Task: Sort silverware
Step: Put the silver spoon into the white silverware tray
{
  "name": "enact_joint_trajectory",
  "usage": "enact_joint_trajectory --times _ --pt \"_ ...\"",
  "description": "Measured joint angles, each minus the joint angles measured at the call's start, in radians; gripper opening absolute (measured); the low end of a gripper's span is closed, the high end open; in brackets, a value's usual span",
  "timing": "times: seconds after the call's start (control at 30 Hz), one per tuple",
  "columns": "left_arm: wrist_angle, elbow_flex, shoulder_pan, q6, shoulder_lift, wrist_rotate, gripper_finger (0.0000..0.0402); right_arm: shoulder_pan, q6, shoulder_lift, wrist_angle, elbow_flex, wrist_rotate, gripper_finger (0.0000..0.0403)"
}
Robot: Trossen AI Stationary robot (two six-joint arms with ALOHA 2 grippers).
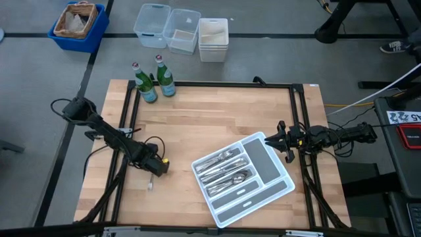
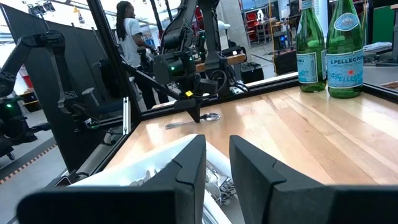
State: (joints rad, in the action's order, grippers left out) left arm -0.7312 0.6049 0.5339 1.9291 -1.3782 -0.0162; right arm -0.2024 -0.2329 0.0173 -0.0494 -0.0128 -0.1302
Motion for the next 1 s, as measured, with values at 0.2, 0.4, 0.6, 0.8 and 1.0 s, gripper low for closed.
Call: enact_joint_trajectory --times 0.2,0.4,0.6,0.8,1.0 --pt "0.044 0.053 0.0 -0.11 0.037 -0.023 0.0002 0.0 0.0 0.0 0.0 0.0 0.0 0.0076" --pt "0.181 0.097 -0.001 -0.229 0.061 -0.096 0.0002 0.0 0.0 0.0 0.001 0.0 0.0 0.0076" --pt "0.562 0.102 -0.039 -0.441 0.059 -0.287 0.0002 0.0 0.0 0.0 0.001 0.0 0.0 0.0076" --pt "0.949 0.102 -0.142 -0.818 0.046 -0.399 0.0002 0.0 0.0 0.0 0.002 0.0 0.0 0.0076" --pt "1.299 0.115 -0.222 -1.125 -0.065 -0.355 0.0002 0.0 0.0 0.0 0.001 0.0 0.0 0.0076"
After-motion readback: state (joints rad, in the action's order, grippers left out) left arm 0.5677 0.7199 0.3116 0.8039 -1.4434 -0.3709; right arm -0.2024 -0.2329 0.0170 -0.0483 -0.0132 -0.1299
